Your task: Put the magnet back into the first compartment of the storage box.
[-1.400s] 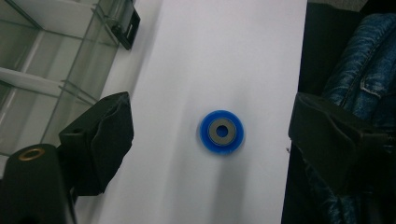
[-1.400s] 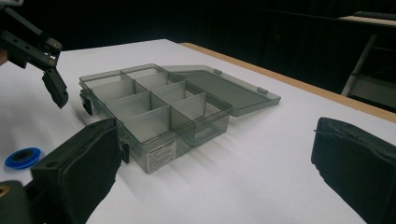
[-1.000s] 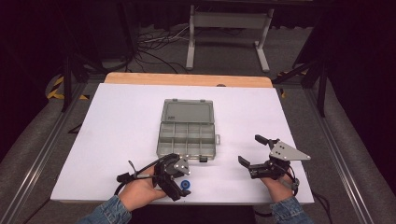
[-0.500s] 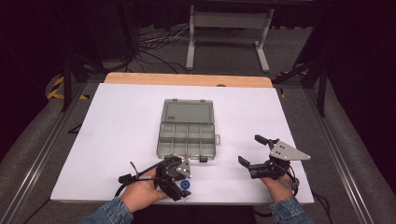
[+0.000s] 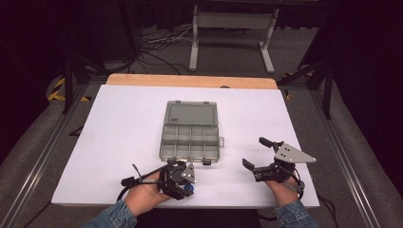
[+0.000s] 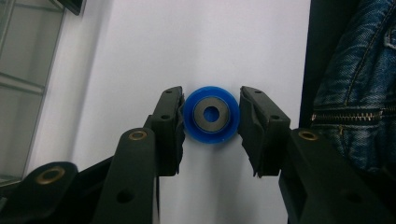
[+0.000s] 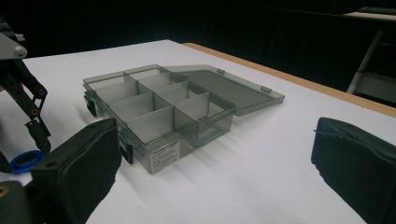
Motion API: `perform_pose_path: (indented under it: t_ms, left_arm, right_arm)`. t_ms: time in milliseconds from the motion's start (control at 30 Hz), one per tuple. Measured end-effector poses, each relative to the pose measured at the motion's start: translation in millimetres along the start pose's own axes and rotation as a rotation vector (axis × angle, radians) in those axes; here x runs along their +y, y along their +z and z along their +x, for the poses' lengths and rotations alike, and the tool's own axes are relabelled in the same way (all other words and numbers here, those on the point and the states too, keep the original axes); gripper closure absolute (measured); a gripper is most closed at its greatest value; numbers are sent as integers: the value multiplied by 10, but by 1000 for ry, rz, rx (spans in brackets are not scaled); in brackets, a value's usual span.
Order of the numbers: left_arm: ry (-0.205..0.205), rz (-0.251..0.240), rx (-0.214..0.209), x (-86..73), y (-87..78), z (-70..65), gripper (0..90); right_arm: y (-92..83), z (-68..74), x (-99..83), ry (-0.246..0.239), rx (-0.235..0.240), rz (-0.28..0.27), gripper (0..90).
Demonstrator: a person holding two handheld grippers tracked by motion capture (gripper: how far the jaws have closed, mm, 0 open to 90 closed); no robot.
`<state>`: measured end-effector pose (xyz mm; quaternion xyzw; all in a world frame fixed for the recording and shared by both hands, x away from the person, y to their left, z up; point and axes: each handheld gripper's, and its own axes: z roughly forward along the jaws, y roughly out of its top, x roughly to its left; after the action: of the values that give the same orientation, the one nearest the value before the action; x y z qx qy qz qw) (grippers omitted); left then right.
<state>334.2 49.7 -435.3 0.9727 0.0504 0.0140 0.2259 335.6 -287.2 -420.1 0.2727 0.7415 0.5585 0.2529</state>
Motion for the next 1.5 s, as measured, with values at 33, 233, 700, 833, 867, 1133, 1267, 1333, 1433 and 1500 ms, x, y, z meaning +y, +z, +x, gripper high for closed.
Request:
perform_pose_path:
  t_ms: [33,233,700,833,867,1133,1267,1333,1433,1500]
  left_arm:
    - [-4,0,1,2,0,-3,615]
    - [-11,-17,0,16,-67,7,616]
    - [-14,-76,13,63,-401,91,616]
    - [-14,-84,18,70,-453,105,617]
    - [-13,-85,19,72,-474,112,617]
    - [-22,-119,27,82,-608,159,617]
    - [-22,-128,28,90,-666,174,617]
    - [-27,-135,32,94,-687,180,617]
    - [-28,-144,40,96,-730,216,617]
    - [-46,-152,45,89,-762,260,617]
  right_arm:
    - [0,0,0,0,0,0,25]
    - [-1,0,1,-6,-3,6,24]
    - [5,2,0,-11,0,7,24]
    - [5,2,0,-11,1,7,24]
    - [6,1,0,-11,0,7,24]
    - [5,-1,0,-11,0,7,25]
    - [4,0,0,-11,1,8,25]
    - [4,-1,0,-10,0,8,24]
    - [5,-1,0,-11,1,9,25]
    - [5,-1,0,-10,1,9,24]
